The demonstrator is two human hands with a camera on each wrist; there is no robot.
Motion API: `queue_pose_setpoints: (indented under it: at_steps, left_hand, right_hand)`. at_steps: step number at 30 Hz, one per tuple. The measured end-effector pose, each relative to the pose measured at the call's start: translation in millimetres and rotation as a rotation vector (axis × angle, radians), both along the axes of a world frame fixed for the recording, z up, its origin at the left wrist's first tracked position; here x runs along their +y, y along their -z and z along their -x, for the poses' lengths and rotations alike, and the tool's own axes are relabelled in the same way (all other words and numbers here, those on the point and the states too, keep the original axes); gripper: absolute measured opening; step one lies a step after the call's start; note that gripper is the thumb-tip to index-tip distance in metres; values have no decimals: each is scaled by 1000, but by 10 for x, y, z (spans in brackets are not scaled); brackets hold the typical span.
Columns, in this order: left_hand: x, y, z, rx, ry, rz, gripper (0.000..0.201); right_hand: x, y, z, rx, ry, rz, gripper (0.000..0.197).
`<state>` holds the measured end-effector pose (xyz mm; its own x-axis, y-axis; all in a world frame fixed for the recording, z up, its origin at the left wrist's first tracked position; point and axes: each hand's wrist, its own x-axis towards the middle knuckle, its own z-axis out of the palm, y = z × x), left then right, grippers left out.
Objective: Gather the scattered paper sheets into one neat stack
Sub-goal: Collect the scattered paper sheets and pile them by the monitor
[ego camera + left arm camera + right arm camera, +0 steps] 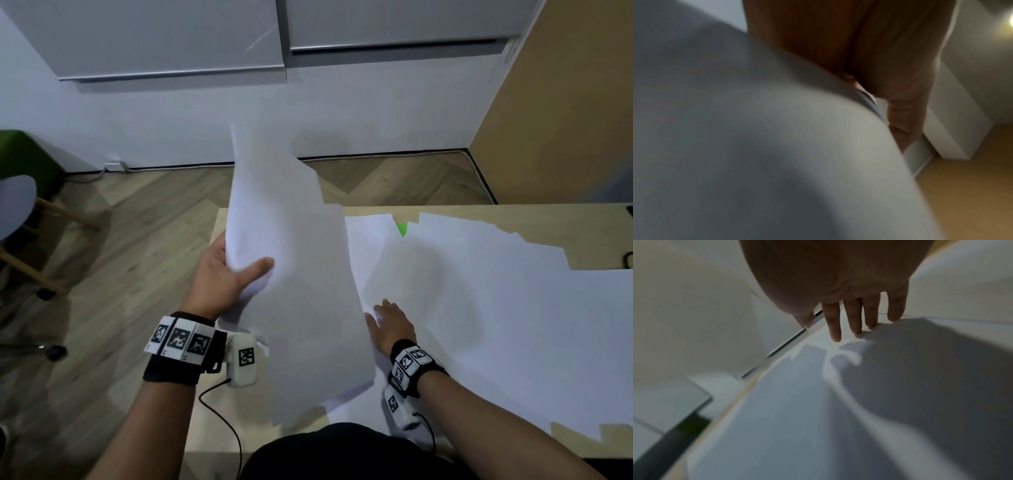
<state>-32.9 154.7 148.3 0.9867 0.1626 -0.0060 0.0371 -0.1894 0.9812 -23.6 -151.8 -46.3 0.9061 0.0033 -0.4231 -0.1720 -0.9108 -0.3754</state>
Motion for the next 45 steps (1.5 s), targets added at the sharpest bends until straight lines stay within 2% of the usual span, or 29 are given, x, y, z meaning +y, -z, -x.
queue_pose_setpoints:
  at_steps: [2, 5, 7, 9, 12, 15, 18, 20, 22, 23, 24, 27, 28, 31, 33, 35, 37, 41, 43, 44, 45]
  left_hand:
    - [28, -80, 18, -10, 9, 43, 40]
    - [31, 49, 52, 59, 21, 144, 43]
    - [69, 350, 89, 157, -5, 231, 48]
    - [122, 702, 162, 258, -60, 238, 45]
    - [170, 1216, 301, 431, -107, 129, 43]
    - [186, 1571, 412, 576, -103, -143, 39]
    - [113, 1838, 487, 681, -40, -202, 43]
    - [61, 1980, 512, 736, -38, -154, 56]
    - [35, 2169, 488, 766, -71, -144, 83]
    - [-3, 2161, 480, 776, -78, -152, 89]
    - [-39, 2109, 459, 772, -80, -160, 87]
    - [-171, 1927, 417, 737, -22, -182, 57]
    - [-184, 1948, 401, 747, 10, -189, 54]
    - [-240, 1980, 352, 769, 131, -144, 52]
    - [-270, 1973, 345, 791, 148, -62, 53]
    - [-316, 1922, 356, 804, 142, -26, 41]
    - [-371, 1863, 368, 822, 145, -3, 43]
    - [-482, 1685, 333, 710, 182, -119, 57]
    - [-493, 1723, 329, 705, 234, -190, 61]
    - [-507, 1722, 338, 702, 251, -234, 63]
    - [-516, 1696, 344, 713, 254, -244, 62]
  right_hand:
    - [83, -154, -61, 46, 147, -154, 59]
    - [209, -387, -167, 137, 425, -575, 70]
    - [247, -429, -170, 244, 516, -776, 65]
    - [198, -338, -109, 260, 534, -858, 46]
    - [8, -184, -24, 142, 637, -825, 20]
    - [-184, -103, -36, 36, 745, -788, 11]
    - [-345, -37, -95, -15, 766, -743, 14]
    - [-401, -120, -89, -40, 721, -654, 15]
    - [-448, -155, -83, -56, 666, -605, 20]
    - [-459, -161, -88, -49, 629, -574, 22]
    - [-463, -166, -98, -14, 587, -541, 21]
    - [-373, -181, -141, 118, 469, -464, 20]
    - [-323, -185, -156, 150, 447, -441, 24]
    - [-180, -163, -188, 206, 444, -473, 56]
    - [-106, -110, -183, 227, 488, -547, 77]
    - [-76, 20, -176, 241, 528, -635, 90]
    - [-102, 307, -194, 241, 551, -720, 99]
    - [-84, 587, -186, 266, 538, -882, 99]
    - [-45, 464, -127, 282, 531, -909, 105]
    - [-37, 414, -105, 274, 544, -913, 103]
    - [-33, 309, -76, 257, 548, -902, 91]
